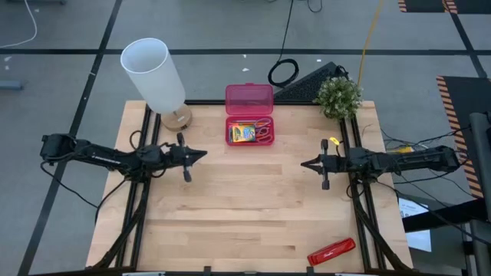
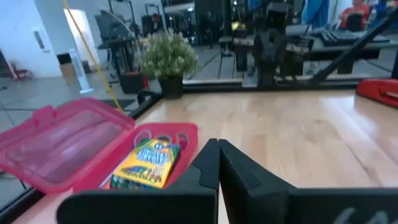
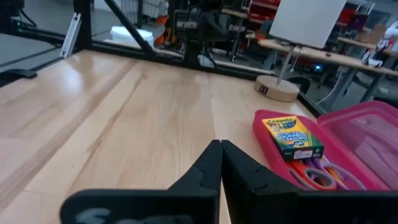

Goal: Pack school essentials
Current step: Return to Home Position

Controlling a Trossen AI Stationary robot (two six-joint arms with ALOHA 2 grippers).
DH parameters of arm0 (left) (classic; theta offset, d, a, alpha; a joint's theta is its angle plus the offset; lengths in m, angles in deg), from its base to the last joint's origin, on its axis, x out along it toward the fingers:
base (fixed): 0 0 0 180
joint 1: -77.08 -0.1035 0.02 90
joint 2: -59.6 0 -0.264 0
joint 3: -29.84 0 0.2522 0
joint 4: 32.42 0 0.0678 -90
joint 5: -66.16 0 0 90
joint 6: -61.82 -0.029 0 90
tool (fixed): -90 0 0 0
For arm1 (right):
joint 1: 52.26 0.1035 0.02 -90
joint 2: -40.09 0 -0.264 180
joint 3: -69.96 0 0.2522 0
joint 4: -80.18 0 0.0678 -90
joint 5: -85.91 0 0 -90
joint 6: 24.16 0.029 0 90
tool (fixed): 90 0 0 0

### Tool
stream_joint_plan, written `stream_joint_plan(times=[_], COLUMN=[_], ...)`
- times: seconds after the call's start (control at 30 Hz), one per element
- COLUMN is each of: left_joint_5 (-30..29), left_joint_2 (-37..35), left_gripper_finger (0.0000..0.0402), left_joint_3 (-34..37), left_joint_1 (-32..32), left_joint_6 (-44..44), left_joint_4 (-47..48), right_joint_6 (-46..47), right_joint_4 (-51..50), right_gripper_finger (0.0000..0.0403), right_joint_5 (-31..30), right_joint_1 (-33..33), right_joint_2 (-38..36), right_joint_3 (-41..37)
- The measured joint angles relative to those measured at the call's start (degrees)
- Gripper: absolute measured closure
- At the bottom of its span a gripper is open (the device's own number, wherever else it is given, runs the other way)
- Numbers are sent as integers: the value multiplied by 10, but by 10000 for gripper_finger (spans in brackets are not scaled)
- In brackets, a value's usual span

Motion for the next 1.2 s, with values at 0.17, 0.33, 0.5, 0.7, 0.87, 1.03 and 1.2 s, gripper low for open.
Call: stream_joint_plan(times=[0.17, 0.33, 0.5, 0.7, 0.87, 1.03, 1.2], left_joint_5=[12, 23, 40, 45, 48, 47, 43], left_joint_2=[-15, -29, -35, -57, -103, -158, -211], left_gripper_finger=[400, 396, 393, 397, 399, 399, 400], left_joint_3=[2, 2, 2, 2, 2, 1, 1], left_joint_1=[0, 0, 0, 0, 11, 26, 39], left_joint_6=[-1, -8, -9, -12, -7, 2, 3], left_joint_4=[12, 13, 14, 27, 80, 145, 205], right_joint_6=[-1, -21, -33, -31, -33, -33, -28], right_joint_4=[-11, -37, -75, -108, -110, -99, -96], right_gripper_finger=[403, 403, 403, 403, 403, 403, 403], right_joint_5=[0, 15, 16, 18, 16, 15, 14], right_joint_1=[0, 0, 0, 0, -1, -1, -1], right_joint_2=[-48, -100, -161, -197, -198, -198, -197], right_joint_3=[-18, -21, -22, -23, -23, -24, -24])
